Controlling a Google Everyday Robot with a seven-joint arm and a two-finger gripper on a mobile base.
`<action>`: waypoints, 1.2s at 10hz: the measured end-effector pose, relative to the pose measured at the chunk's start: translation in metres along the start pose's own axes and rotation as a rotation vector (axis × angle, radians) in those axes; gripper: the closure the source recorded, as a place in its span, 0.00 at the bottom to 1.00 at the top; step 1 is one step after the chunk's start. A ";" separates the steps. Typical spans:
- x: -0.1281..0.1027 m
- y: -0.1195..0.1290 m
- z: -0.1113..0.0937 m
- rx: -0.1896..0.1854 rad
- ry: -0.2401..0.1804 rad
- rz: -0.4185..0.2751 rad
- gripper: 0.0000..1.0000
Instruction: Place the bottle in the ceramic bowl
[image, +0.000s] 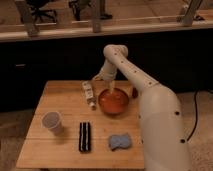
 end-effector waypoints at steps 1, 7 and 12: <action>-0.001 -0.006 0.001 -0.007 -0.011 -0.012 0.20; -0.019 -0.031 0.004 0.013 -0.088 -0.150 0.20; -0.034 -0.038 0.011 0.065 -0.122 -0.293 0.20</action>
